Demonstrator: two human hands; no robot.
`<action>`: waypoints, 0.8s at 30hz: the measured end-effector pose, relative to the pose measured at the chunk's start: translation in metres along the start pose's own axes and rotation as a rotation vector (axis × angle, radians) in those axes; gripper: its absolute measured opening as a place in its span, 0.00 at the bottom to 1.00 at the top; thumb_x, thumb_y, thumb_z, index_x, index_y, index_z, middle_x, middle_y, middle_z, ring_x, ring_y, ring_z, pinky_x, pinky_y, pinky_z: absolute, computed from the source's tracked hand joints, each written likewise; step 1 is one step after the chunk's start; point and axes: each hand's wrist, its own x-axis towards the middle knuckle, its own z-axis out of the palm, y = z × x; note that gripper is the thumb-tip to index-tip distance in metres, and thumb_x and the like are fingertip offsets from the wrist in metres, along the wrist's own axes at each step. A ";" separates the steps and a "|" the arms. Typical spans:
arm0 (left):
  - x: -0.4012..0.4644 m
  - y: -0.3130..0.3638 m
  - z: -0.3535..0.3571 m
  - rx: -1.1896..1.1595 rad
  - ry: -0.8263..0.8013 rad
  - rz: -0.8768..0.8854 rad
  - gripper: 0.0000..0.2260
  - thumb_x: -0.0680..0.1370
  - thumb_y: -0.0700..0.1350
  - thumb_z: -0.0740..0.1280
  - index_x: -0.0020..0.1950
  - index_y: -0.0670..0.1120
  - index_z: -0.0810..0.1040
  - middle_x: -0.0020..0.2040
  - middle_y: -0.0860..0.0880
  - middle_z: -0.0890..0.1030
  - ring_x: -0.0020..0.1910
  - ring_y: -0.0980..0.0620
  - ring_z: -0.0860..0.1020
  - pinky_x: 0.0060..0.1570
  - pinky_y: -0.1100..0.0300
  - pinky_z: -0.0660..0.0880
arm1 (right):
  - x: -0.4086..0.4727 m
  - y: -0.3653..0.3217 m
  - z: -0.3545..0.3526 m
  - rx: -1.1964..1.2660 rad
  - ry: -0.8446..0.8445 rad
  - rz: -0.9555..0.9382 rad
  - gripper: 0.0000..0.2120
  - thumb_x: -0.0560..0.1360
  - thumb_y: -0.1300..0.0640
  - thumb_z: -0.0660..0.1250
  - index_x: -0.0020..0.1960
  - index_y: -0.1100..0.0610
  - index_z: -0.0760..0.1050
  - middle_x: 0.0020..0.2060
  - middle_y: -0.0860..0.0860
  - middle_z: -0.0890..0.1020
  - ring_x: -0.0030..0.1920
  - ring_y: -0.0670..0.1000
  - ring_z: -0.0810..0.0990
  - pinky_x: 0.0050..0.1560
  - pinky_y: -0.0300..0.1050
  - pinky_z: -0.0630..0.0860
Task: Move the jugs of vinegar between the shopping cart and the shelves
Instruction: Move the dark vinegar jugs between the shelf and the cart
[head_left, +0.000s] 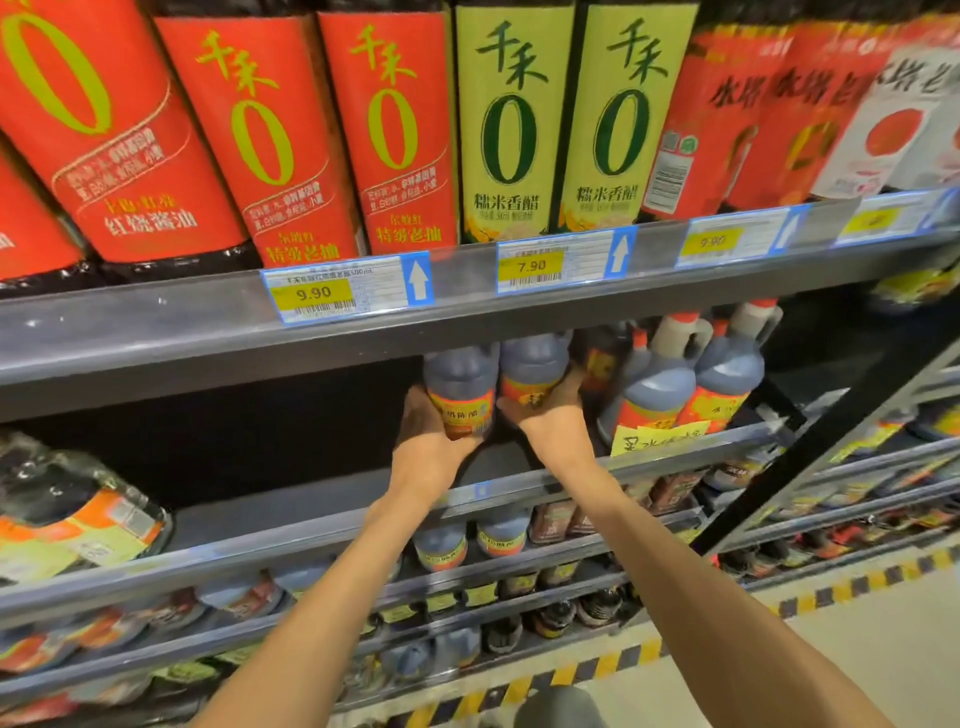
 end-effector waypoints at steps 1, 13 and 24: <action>0.000 0.001 0.000 -0.038 0.039 0.020 0.40 0.72 0.58 0.77 0.73 0.41 0.62 0.68 0.42 0.74 0.66 0.41 0.75 0.61 0.50 0.75 | 0.004 0.010 0.004 -0.044 0.007 0.014 0.46 0.59 0.40 0.79 0.68 0.58 0.64 0.63 0.56 0.79 0.62 0.57 0.80 0.61 0.52 0.79; 0.021 0.016 0.017 -0.090 0.194 0.018 0.34 0.69 0.53 0.80 0.64 0.42 0.66 0.62 0.42 0.76 0.60 0.41 0.77 0.55 0.45 0.77 | 0.003 0.021 0.002 -0.264 0.036 0.109 0.34 0.70 0.44 0.77 0.65 0.60 0.66 0.54 0.63 0.83 0.53 0.67 0.82 0.51 0.59 0.80; 0.026 0.026 0.029 -0.062 0.225 -0.012 0.35 0.69 0.51 0.80 0.68 0.43 0.65 0.65 0.43 0.75 0.64 0.42 0.76 0.56 0.47 0.77 | 0.005 0.020 0.008 -0.420 0.126 0.085 0.33 0.75 0.47 0.74 0.70 0.62 0.64 0.60 0.62 0.78 0.57 0.68 0.81 0.54 0.56 0.79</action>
